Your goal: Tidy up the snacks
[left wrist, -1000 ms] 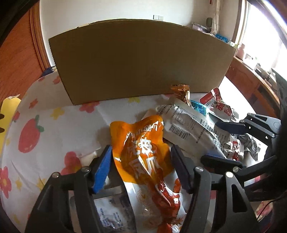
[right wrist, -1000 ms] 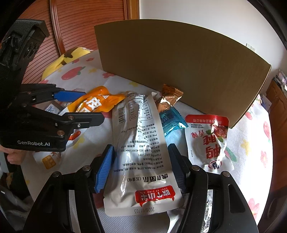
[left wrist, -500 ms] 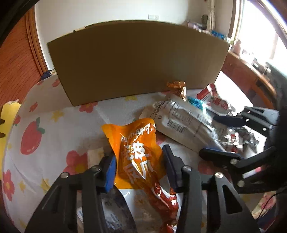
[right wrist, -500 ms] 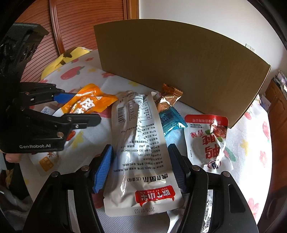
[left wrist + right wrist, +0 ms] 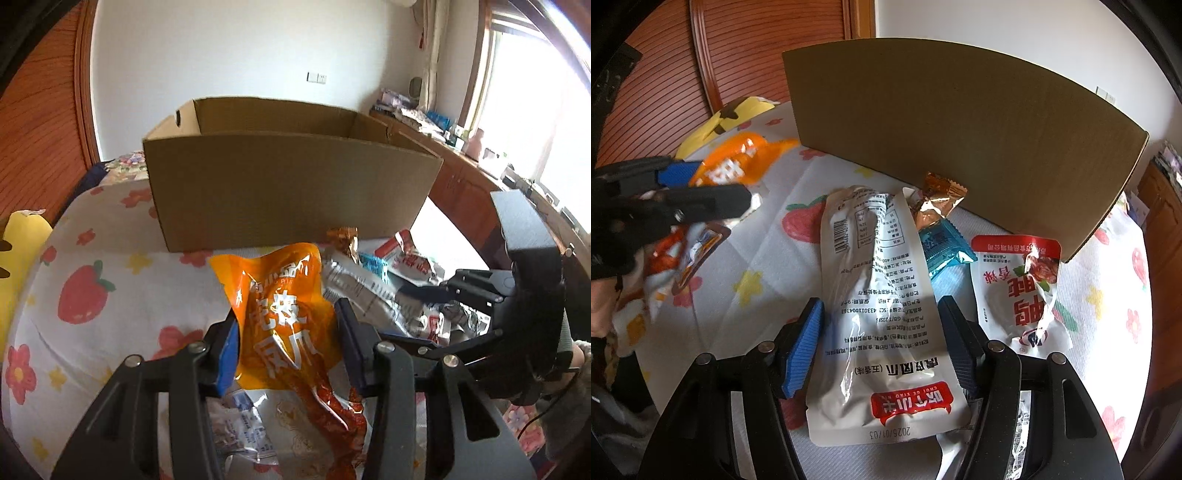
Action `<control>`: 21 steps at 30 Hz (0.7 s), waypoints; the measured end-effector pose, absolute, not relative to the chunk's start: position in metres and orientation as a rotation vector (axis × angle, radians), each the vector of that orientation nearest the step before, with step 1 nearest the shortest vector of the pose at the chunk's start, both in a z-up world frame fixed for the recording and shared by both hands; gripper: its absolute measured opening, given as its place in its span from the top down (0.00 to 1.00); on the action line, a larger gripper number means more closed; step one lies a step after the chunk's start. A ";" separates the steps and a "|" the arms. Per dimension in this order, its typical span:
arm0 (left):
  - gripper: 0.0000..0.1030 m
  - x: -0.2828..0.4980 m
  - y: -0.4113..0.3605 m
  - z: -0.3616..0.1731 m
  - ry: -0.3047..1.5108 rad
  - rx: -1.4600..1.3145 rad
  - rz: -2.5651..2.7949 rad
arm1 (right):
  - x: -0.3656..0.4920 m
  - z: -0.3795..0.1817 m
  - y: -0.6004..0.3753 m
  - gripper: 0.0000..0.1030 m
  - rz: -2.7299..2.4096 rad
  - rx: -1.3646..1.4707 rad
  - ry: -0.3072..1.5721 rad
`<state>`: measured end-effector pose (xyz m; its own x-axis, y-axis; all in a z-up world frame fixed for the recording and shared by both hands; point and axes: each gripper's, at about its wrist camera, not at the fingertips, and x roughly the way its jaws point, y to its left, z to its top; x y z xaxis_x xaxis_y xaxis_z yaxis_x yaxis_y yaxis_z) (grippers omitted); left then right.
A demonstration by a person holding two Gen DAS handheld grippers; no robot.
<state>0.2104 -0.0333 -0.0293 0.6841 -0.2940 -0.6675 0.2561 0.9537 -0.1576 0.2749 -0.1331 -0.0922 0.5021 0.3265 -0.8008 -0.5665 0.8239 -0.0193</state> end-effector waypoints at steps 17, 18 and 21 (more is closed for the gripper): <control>0.55 0.195 -0.023 -0.016 0.708 -0.071 -0.311 | 0.261 -0.079 -0.134 0.48 0.536 -0.272 0.900; 0.55 0.194 -0.022 -0.015 0.705 -0.071 -0.310 | 0.259 -0.077 -0.135 0.48 0.533 -0.267 0.895; 0.55 0.191 -0.022 -0.011 0.694 -0.070 -0.308 | 0.255 -0.069 -0.138 0.48 0.530 -0.256 0.882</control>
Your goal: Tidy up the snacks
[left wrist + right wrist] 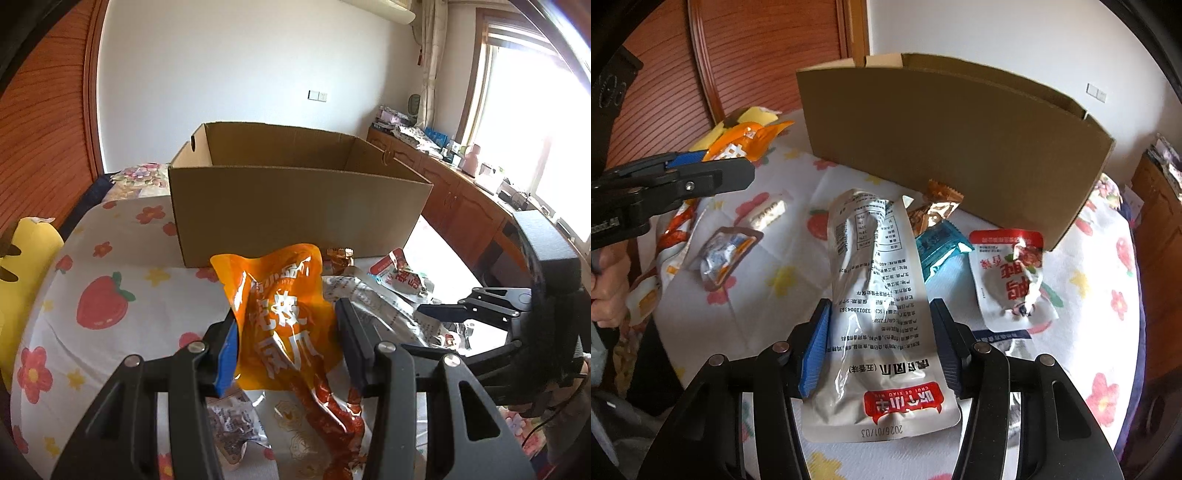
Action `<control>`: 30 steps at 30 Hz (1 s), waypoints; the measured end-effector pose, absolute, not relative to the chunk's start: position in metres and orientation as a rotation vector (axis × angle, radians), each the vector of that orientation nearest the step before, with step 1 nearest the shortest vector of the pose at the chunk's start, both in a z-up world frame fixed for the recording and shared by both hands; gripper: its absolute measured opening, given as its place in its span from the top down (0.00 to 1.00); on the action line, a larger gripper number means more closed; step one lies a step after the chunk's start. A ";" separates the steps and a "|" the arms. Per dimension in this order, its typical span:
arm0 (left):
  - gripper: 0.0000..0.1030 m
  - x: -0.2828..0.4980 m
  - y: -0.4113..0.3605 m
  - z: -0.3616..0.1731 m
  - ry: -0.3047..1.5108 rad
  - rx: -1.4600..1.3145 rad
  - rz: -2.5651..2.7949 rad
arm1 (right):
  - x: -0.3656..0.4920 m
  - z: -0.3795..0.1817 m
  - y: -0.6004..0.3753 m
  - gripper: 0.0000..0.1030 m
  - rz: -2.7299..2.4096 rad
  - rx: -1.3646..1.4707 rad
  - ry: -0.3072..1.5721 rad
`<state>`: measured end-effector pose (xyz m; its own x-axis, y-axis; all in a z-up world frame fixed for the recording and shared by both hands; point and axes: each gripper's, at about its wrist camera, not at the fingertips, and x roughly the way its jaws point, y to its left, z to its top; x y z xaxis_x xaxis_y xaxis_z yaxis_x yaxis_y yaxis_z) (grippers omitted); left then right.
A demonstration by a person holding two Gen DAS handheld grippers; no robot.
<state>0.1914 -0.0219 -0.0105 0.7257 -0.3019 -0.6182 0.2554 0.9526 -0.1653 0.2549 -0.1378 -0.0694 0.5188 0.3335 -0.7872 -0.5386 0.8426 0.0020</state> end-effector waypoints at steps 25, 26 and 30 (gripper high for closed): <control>0.54 0.174 -0.024 0.062 0.549 -0.027 -0.297 | 0.212 0.024 -0.162 0.47 0.459 -0.247 0.696; 0.54 0.177 -0.024 0.065 0.544 -0.023 -0.296 | 0.213 0.028 -0.162 0.47 0.457 -0.245 0.688; 0.54 0.188 -0.023 0.079 0.519 -0.014 -0.295 | 0.218 0.043 -0.164 0.47 0.450 -0.246 0.661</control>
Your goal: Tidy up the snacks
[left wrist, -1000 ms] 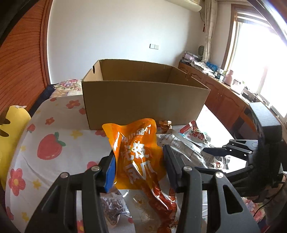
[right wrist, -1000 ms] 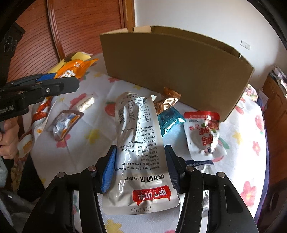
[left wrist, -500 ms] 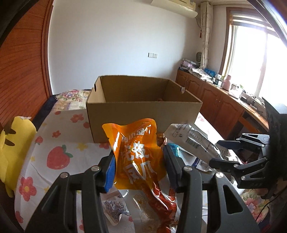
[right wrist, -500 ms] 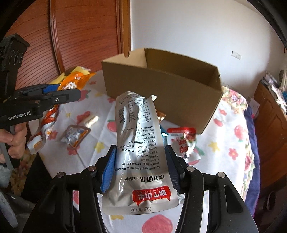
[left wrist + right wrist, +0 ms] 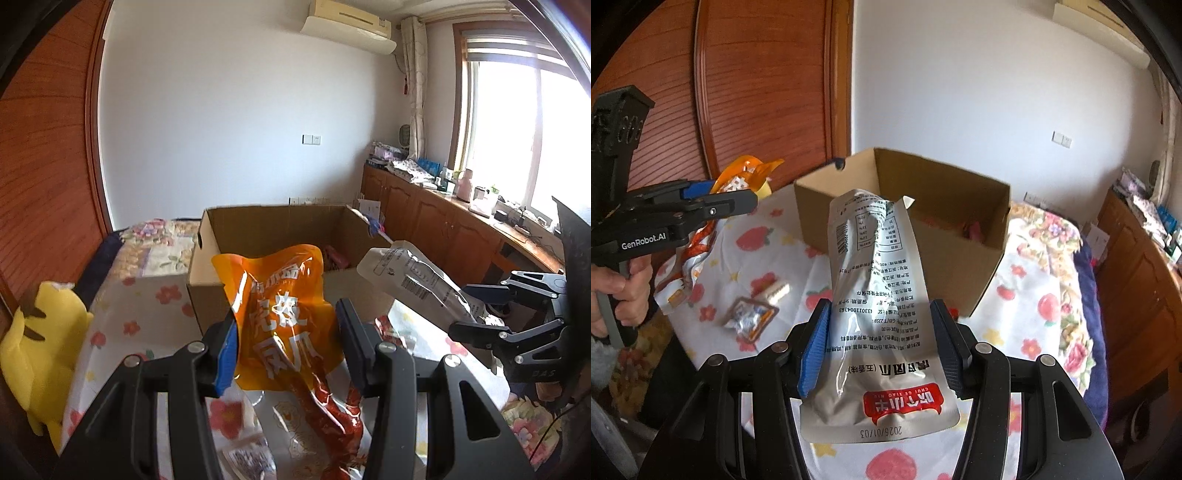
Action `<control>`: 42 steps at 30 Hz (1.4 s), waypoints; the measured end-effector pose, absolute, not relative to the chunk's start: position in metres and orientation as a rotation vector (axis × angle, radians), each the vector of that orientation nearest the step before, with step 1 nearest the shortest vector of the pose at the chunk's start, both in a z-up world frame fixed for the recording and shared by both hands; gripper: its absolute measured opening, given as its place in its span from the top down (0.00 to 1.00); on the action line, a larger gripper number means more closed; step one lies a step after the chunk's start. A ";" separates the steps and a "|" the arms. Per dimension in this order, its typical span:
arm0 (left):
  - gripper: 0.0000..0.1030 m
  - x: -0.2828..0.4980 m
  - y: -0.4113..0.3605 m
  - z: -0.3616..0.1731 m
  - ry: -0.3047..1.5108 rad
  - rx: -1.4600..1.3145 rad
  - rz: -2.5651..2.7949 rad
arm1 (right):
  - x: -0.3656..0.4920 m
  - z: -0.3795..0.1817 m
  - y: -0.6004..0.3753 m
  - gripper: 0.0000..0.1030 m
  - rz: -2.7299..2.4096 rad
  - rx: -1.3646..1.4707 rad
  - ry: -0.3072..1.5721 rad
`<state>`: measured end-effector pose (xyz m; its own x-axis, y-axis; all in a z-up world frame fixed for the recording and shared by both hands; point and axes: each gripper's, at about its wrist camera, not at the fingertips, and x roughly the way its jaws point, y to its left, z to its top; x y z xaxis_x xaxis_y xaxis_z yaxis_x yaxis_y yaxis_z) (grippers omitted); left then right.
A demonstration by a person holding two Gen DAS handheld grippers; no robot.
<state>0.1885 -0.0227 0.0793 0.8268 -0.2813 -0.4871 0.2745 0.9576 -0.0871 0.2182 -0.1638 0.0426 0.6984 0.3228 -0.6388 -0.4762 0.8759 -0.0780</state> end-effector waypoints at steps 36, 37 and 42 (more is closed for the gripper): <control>0.53 0.380 -0.038 0.085 0.528 0.085 -0.256 | 0.399 0.045 -0.151 0.47 0.468 -0.208 0.627; 0.53 0.386 -0.039 0.081 0.533 0.085 -0.255 | 0.403 0.044 -0.151 0.47 0.465 -0.206 0.626; 0.53 0.411 -0.041 0.064 0.563 0.080 -0.252 | 0.423 0.035 -0.148 0.47 0.447 -0.204 0.640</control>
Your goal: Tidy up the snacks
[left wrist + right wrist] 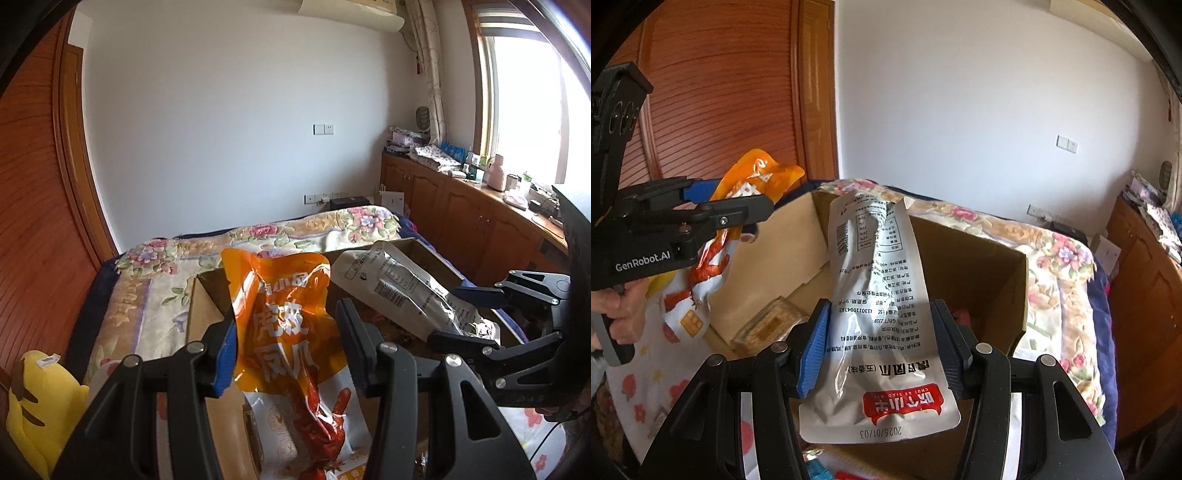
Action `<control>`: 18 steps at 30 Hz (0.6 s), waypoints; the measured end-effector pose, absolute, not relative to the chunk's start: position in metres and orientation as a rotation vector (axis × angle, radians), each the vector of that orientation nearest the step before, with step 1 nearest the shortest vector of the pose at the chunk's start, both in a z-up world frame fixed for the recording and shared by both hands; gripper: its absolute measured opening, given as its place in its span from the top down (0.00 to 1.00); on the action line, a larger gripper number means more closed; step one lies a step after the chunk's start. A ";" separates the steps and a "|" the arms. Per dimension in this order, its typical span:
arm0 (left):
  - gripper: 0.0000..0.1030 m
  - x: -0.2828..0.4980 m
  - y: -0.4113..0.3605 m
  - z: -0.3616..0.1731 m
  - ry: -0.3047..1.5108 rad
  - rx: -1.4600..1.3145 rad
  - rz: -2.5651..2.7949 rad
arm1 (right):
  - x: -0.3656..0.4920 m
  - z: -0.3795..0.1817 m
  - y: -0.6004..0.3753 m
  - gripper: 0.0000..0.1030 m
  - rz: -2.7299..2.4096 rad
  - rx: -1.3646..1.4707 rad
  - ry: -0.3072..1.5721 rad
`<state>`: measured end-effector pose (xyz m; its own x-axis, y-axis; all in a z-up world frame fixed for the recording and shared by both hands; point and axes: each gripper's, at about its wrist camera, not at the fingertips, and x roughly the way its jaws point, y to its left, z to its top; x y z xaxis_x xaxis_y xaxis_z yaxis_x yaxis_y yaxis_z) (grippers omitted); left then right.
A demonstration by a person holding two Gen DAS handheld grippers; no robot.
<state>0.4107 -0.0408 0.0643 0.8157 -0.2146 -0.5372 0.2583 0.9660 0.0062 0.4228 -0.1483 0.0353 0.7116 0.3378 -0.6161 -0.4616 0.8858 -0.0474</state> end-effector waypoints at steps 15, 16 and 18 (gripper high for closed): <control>0.43 0.419 -0.045 0.046 0.625 0.109 -0.274 | 0.429 0.006 -0.145 0.42 0.425 -0.202 0.721; 0.43 0.416 -0.044 0.048 0.619 0.107 -0.275 | 0.427 0.007 -0.145 0.42 0.427 -0.200 0.721; 0.43 0.408 -0.039 0.050 0.610 0.100 -0.278 | 0.423 0.009 -0.145 0.42 0.430 -0.193 0.721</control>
